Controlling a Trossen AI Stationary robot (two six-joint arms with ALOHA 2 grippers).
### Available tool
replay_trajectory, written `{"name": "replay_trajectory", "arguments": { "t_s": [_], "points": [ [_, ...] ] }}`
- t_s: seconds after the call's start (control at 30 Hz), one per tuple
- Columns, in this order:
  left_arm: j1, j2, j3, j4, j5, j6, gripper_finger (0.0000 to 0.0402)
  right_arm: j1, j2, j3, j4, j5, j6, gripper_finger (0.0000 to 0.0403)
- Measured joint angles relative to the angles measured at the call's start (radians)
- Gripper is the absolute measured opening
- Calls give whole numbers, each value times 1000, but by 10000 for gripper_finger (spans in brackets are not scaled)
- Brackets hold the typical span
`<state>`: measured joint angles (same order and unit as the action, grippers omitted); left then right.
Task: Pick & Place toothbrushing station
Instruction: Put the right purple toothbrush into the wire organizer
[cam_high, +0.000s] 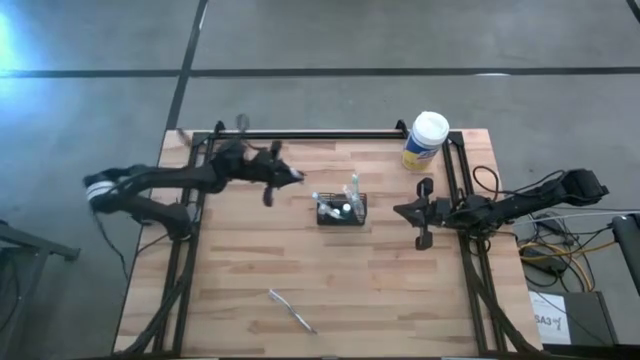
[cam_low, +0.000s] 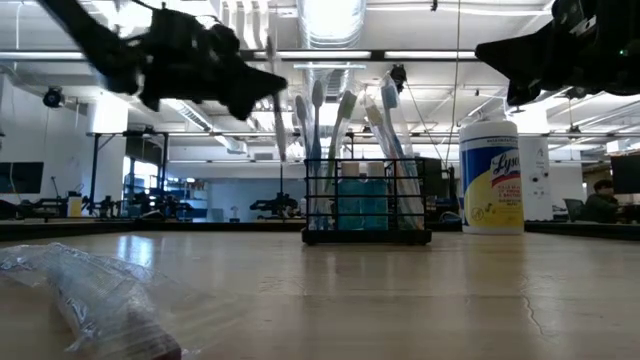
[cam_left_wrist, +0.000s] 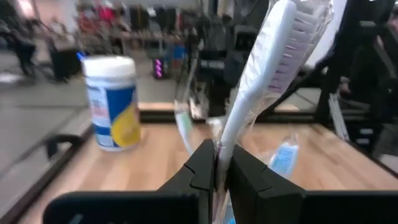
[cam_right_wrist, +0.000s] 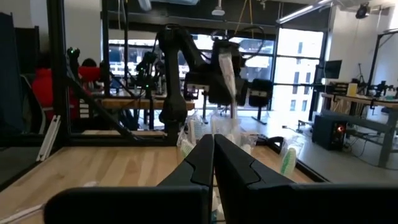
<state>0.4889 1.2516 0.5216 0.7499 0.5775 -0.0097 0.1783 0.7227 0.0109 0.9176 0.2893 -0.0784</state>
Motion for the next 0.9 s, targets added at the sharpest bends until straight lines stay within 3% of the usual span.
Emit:
{"name": "replay_trajectory", "arguments": {
  "t_s": [0.23, 0.37, 0.9],
  "points": [
    [-3, 160, 182, -11, 105, -25, 26, 0, 14, -1, -4, -1, 21, 8],
    [-15, 192, 241, -16, 146, -60, 26, 0, 18, -2, -29, -2, 25, 8],
    [-26, 325, 263, -44, 168, -42, 26, 0, 32, -2, -39, -2, 53, 8]
  ]
}}
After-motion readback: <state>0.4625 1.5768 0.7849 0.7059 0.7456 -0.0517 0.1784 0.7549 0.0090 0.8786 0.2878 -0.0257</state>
